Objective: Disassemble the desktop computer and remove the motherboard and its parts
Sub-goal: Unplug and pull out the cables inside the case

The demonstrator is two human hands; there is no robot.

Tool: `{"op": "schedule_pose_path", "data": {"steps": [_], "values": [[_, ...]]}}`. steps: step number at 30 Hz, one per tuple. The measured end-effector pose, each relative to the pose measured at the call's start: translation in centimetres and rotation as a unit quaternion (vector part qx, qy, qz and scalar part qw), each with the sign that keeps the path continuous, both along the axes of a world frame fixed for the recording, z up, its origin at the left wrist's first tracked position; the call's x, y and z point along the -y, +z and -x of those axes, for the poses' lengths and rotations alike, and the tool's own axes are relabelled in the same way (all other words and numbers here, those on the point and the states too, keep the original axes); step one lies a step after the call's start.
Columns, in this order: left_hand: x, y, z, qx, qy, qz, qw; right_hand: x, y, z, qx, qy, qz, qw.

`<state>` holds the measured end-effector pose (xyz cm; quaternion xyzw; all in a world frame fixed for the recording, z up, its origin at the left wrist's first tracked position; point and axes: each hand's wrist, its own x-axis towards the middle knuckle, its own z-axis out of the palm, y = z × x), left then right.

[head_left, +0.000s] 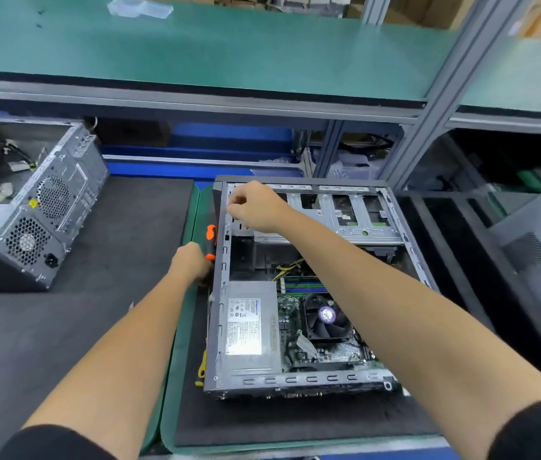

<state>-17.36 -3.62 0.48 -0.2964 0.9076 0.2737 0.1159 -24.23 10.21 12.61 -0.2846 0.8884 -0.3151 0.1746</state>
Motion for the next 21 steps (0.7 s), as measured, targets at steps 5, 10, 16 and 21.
{"op": "schedule_pose_path", "data": {"steps": [5, 10, 16, 21], "values": [[-0.4, 2.6, 0.4, -0.078, 0.029, -0.015, 0.996, -1.0, 0.4, -0.3, 0.003, -0.011, 0.009, 1.000], [-2.3, 8.2, 2.0, -0.258, 0.077, -0.015, 0.963, -3.1, 1.3, -0.5, -0.017, -0.036, -0.002, 0.999], [-9.3, 12.1, 3.0, -0.349, -0.095, 0.020, 0.932, -8.9, 2.0, 0.4, -0.068, -0.121, -0.025, 0.990], [-16.5, 11.0, 3.6, -0.307, -0.278, 0.039, 0.909, -16.1, 2.0, 1.1, -0.101, -0.217, -0.069, 0.968]]}}
